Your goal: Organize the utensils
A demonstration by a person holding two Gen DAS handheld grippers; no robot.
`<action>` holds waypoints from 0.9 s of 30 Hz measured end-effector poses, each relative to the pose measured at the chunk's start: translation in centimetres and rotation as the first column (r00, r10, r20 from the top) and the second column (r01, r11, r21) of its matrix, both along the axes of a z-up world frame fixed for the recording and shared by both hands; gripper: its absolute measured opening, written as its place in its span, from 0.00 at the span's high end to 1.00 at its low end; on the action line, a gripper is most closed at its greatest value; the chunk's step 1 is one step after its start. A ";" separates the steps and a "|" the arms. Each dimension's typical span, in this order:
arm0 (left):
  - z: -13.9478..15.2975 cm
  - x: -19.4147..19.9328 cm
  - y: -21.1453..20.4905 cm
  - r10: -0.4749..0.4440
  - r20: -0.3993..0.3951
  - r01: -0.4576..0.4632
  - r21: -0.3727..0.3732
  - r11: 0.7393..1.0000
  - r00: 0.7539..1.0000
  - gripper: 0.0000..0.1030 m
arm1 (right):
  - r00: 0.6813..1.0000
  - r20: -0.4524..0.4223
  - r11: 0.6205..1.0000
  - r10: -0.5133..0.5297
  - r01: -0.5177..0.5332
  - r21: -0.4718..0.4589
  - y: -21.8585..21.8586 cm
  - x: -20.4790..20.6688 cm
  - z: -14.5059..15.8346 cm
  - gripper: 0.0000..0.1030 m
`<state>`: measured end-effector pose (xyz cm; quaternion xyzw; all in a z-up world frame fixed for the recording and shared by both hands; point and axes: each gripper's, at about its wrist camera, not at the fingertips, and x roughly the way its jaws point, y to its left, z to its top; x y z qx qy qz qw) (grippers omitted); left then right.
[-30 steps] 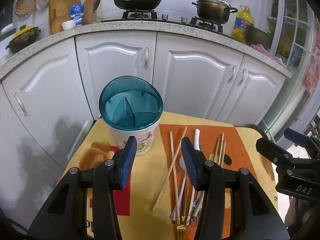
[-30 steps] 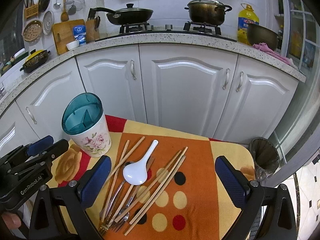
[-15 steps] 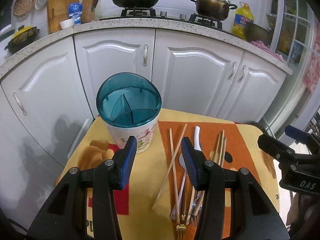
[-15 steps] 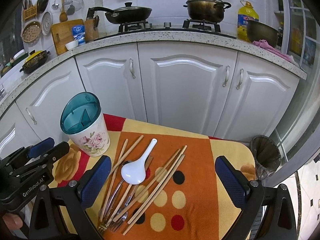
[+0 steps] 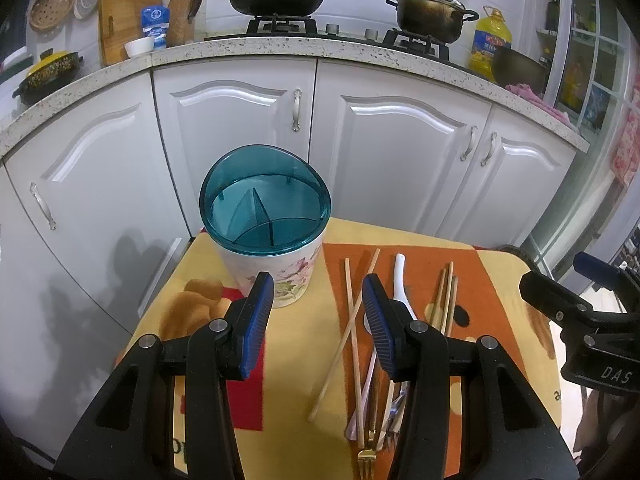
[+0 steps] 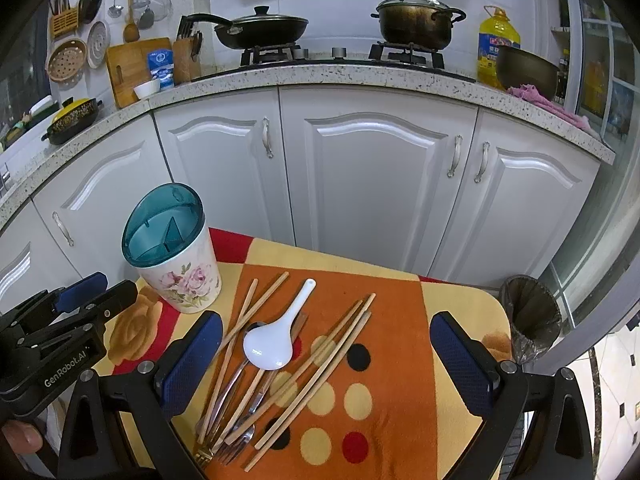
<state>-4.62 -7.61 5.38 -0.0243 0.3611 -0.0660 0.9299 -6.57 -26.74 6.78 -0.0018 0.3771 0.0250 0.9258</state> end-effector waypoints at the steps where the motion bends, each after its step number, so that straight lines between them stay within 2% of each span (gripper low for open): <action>1: 0.0 0.0 0.0 0.000 0.000 0.000 0.001 1.000 1.000 0.56 | 1.000 0.000 1.000 0.000 0.000 0.000 0.0 0.0 0.0 0.00; 27: -0.1 0.0 0.1 0.003 -0.008 -0.003 0.006 1.000 1.000 0.56 | 1.000 -0.018 1.000 0.013 -0.013 -0.004 0.3 0.0 -0.5 0.00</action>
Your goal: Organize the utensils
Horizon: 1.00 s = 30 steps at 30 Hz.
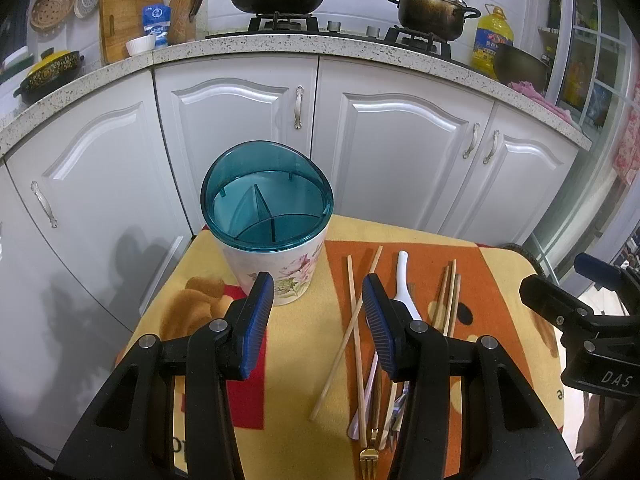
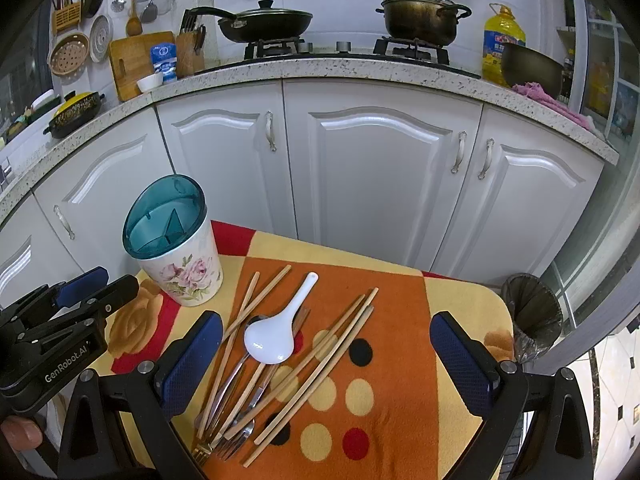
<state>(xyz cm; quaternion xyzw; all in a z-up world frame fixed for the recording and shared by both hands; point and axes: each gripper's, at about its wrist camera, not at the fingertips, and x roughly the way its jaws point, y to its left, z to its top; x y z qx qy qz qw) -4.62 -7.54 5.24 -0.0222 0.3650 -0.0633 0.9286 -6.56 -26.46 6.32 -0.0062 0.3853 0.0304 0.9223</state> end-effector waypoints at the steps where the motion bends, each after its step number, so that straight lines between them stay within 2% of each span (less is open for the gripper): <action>1: 0.0 0.0 0.0 0.000 0.000 0.000 0.000 1.000 1.000 0.56 | 1.000 0.000 1.000 0.000 0.000 0.000 0.0 0.0 0.0 0.00; 13: -0.4 0.3 0.1 0.000 -0.014 0.000 -0.003 1.000 1.000 0.56 | 1.000 -0.017 1.000 0.007 -0.007 0.001 0.0 0.2 -0.6 0.00; 21: -1.9 1.0 0.6 -0.008 -0.070 0.006 -0.020 1.000 0.997 0.56 | 0.998 -0.065 0.999 -0.021 0.022 0.024 -1.4 0.8 -2.2 0.00; 27: -3.5 1.5 0.0 -0.053 -0.108 0.050 -0.032 0.998 0.993 0.56 | 0.996 -0.089 0.999 -0.024 0.026 0.026 -1.9 1.3 -3.2 0.01; 30: -4.2 1.7 -0.6 -0.081 -0.122 0.079 -0.025 0.997 0.989 0.56 | 0.993 -0.115 0.999 -0.025 0.029 0.037 -2.3 1.8 -4.1 0.06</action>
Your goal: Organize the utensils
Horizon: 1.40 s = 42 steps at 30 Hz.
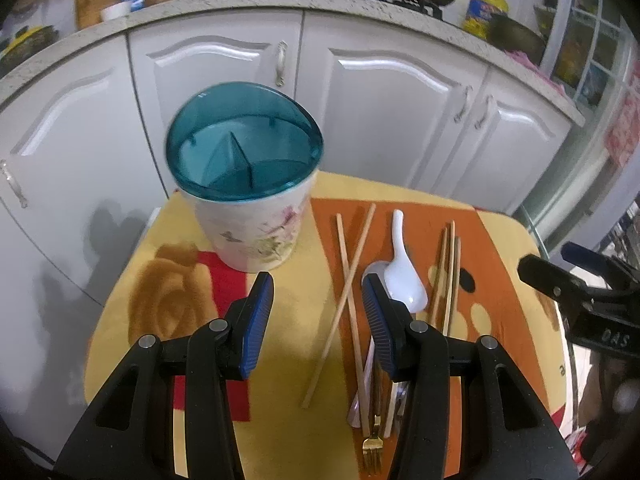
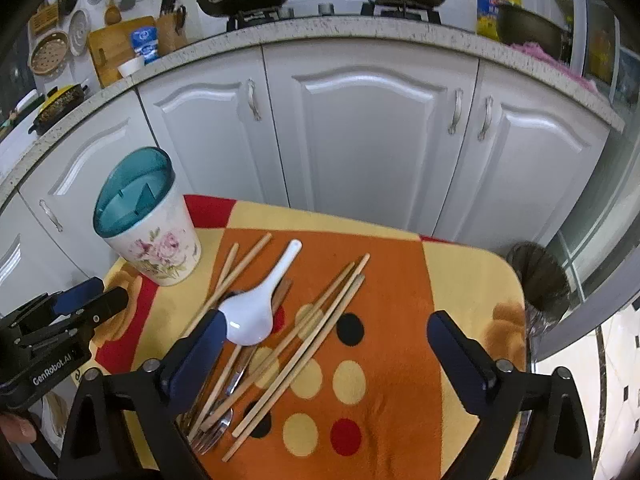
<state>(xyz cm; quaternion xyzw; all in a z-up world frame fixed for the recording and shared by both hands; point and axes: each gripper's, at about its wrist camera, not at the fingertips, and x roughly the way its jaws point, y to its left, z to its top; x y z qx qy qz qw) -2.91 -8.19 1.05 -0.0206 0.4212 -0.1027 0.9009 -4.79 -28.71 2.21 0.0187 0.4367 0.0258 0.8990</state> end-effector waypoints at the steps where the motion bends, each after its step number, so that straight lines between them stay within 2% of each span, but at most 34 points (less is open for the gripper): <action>1: -0.2 0.1 -0.3 -0.013 0.000 0.013 0.006 1.000 1.000 0.56 | 1.000 -0.008 1.000 0.000 0.000 0.008 -0.1 0.1 -0.3 0.09; 3: -0.7 0.3 -0.8 -0.033 -0.002 0.033 0.017 0.999 0.999 0.56 | 1.000 -0.027 1.000 0.003 -0.002 0.025 -0.4 0.7 -1.0 0.13; 7: -2.2 1.3 -0.9 -0.048 -0.046 0.049 0.014 0.999 0.998 0.56 | 0.998 -0.056 0.999 0.001 0.002 0.046 -1.0 1.5 -2.0 0.16; 11: -3.7 2.1 -0.9 -0.051 -0.088 0.053 0.016 0.998 0.995 0.56 | 0.996 -0.086 0.998 -0.004 0.010 0.067 -1.6 2.0 -3.1 0.16; 31: -7.1 4.4 -2.1 -0.070 -0.152 0.078 0.051 0.996 0.986 0.57 | 0.987 -0.161 0.999 -0.006 0.014 0.048 -2.3 4.4 -5.9 0.17; 32: -7.2 4.4 -2.1 -0.073 -0.155 0.082 0.049 0.995 0.985 0.60 | 0.986 -0.164 0.999 -0.007 0.015 0.047 -2.3 4.6 -6.1 0.19; 34: -7.6 4.6 -2.3 -0.091 -0.173 0.100 0.045 0.994 0.981 0.74 | 0.986 -0.169 0.999 -0.011 0.020 0.050 -2.6 4.8 -6.4 0.32; 37: -8.4 4.9 -2.5 -0.112 -0.204 0.119 0.022 0.993 0.972 0.84 | 0.983 -0.185 0.997 -0.021 0.036 0.075 -3.1 5.5 -7.1 0.42; 42: -8.6 5.0 -2.4 -0.128 -0.214 0.130 -0.005 0.991 0.968 0.94 | 0.977 -0.210 0.986 -0.036 0.069 0.153 -4.1 6.9 -8.3 0.58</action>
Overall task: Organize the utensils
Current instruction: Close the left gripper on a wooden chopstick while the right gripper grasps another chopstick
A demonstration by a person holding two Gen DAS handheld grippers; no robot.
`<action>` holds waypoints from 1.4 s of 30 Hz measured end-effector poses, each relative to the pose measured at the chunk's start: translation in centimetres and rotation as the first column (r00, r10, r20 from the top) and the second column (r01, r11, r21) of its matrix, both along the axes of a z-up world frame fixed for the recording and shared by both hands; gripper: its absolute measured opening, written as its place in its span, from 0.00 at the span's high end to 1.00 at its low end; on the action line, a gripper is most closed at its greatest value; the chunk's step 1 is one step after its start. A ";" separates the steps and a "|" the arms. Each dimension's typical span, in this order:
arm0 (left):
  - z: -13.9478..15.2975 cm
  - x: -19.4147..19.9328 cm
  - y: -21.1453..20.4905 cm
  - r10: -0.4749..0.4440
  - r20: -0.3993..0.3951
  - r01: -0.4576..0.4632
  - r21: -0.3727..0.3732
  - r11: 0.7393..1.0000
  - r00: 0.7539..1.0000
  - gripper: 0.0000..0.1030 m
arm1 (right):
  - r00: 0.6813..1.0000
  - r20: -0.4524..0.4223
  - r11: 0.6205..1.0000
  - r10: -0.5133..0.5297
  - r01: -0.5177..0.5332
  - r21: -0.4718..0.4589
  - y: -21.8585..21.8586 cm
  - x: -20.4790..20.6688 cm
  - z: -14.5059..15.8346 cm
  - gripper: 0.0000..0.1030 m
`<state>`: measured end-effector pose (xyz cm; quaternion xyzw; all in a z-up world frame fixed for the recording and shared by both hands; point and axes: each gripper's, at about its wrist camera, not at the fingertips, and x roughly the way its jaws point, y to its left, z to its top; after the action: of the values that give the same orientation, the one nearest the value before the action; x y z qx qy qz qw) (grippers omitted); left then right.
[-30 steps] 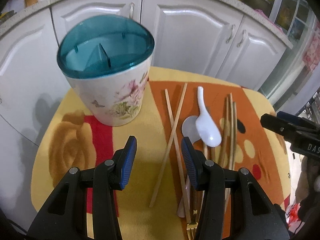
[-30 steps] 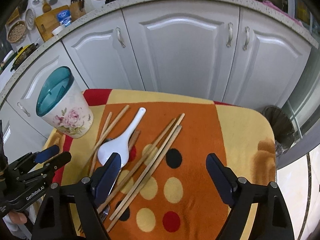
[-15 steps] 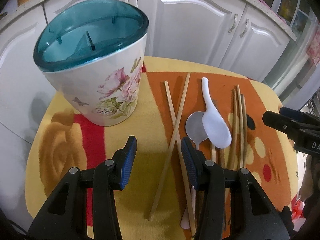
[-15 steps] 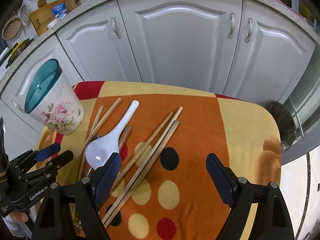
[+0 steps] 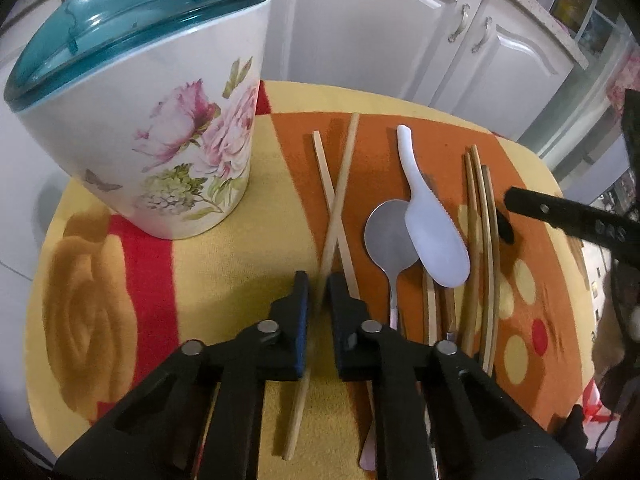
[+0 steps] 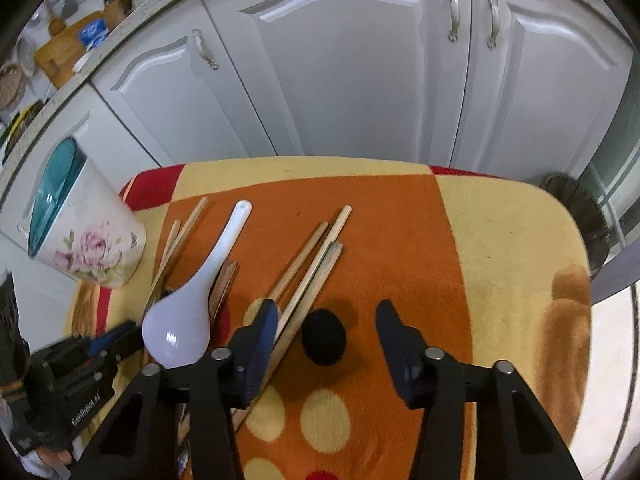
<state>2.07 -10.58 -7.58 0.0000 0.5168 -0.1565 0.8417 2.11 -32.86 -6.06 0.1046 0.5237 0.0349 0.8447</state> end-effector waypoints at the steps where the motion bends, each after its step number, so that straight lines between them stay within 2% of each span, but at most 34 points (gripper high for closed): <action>1: 0.0 0.0 0.1 0.001 -0.005 -0.001 -0.011 1.000 1.000 0.95 | 1.000 -0.003 1.000 -0.002 0.002 0.008 -0.1 0.2 -0.1 0.62; 4: -0.1 -0.4 0.8 0.000 -0.018 -0.001 -0.034 0.999 1.000 0.96 | 1.000 -0.027 1.000 -0.010 0.010 0.022 -0.3 1.0 -1.0 0.72; 8: 0.1 -1.7 2.0 -0.011 -0.028 0.010 -0.046 0.999 1.000 0.96 | 0.999 -0.035 0.998 0.005 -0.003 0.064 -0.2 1.5 -1.5 0.77; 10: 0.1 -2.2 2.5 -0.013 -0.038 0.011 -0.053 0.999 0.999 0.96 | 0.999 -0.038 0.996 0.027 -0.023 0.082 0.1 1.7 -1.4 0.86; 14: 0.6 -3.6 3.5 -0.016 -0.046 0.013 -0.066 0.998 0.999 0.96 | 0.997 -0.038 0.994 0.067 -0.064 0.085 0.6 1.3 -1.5 0.89; 18: 0.8 -5.8 4.9 -0.035 -0.056 0.032 -0.048 0.998 0.998 0.96 | 0.991 -0.041 0.990 0.129 -0.127 0.061 0.6 -0.4 -1.0 0.96; 23: 0.4 -7.9 6.3 -0.050 -0.074 0.049 -0.006 0.999 0.996 0.96 | 0.985 -0.079 0.988 0.153 -0.152 0.010 -0.5 -2.8 -0.9 0.96; 27: 0.9 -7.5 6.7 -0.038 -0.049 0.039 0.018 0.999 0.998 0.93 | 0.990 -0.104 0.993 0.101 -0.094 0.067 -1.8 -3.1 -1.3 0.94; 30: 1.5 -6.3 6.5 -0.029 -0.022 0.029 0.016 0.999 0.999 0.81 | 0.992 -0.087 0.991 0.087 -0.077 0.109 -1.7 -2.6 -0.8 0.85; 31: 1.6 -5.8 6.3 -0.028 -0.012 0.028 0.012 1.000 1.000 0.78 | 0.993 -0.081 0.991 0.089 -0.080 0.111 -1.3 -2.4 -0.6 0.79; 32: 1.7 -5.2 6.1 -0.026 -0.008 0.026 0.011 1.000 1.000 0.78 | 0.993 -0.076 0.990 0.092 -0.083 0.111 -0.9 -2.1 -0.4 0.78; 39: 1.1 -1.3 4.7 0.008 0.001 -0.008 0.034 0.999 1.000 0.77 | 0.991 -0.081 0.993 0.108 -0.104 0.048 1.1 0.4 -1.5 0.78; 42: 0.4 0.4 3.6 0.007 -0.015 -0.006 0.051 0.999 1.000 0.77 | 0.993 -0.075 0.994 0.095 -0.091 0.057 0.9 1.2 -1.6 0.82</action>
<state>2.43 -6.94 -7.22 0.0187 0.5270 -0.1407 0.8379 3.30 -31.99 -7.65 0.1038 0.5593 0.0843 0.8181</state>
